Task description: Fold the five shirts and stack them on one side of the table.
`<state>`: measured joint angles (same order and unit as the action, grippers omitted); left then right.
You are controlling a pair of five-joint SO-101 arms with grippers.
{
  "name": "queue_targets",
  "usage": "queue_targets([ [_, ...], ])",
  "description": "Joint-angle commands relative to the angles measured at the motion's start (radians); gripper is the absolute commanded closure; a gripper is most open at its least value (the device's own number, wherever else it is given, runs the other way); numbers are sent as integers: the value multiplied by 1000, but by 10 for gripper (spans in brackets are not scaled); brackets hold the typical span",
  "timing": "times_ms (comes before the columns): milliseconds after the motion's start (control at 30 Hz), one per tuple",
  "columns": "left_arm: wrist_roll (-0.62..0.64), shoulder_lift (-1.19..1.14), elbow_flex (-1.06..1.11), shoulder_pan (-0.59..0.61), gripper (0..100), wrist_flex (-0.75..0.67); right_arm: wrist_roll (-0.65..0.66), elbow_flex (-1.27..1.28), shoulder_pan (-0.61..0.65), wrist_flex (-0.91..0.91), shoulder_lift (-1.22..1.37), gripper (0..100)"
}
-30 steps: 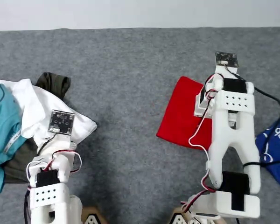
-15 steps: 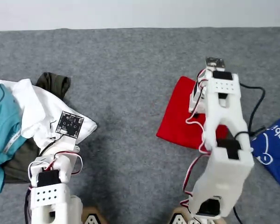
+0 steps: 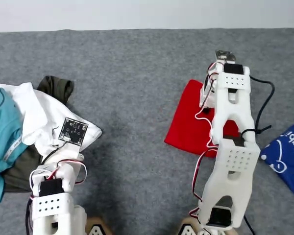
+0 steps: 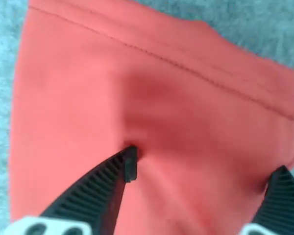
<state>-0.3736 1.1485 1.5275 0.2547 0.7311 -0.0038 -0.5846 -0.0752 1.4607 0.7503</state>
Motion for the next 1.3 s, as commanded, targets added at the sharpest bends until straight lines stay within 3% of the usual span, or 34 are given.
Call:
queue_targets([
  [0, -9, 2, -5, -6, 998, 6, 68, -55, -10, -68, 10, 592],
  [233, -11, 2, -5, -8, 998, 6, 147, -80, -5, -85, 19, 593],
  [400, -11, 2, -5, -8, 998, 6, 158, -161, -8, 59, -42, 593],
  [700, -64, 2, -4, -8, 998, 6, -46, -210, -10, 321, -119, 591],
  [1000, -64, 2, -4, -8, 998, 6, -169, -176, 8, 236, 45, 591],
  [1267, -64, 2, -4, -6, 998, 6, -178, -178, 7, 160, 176, 593],
])
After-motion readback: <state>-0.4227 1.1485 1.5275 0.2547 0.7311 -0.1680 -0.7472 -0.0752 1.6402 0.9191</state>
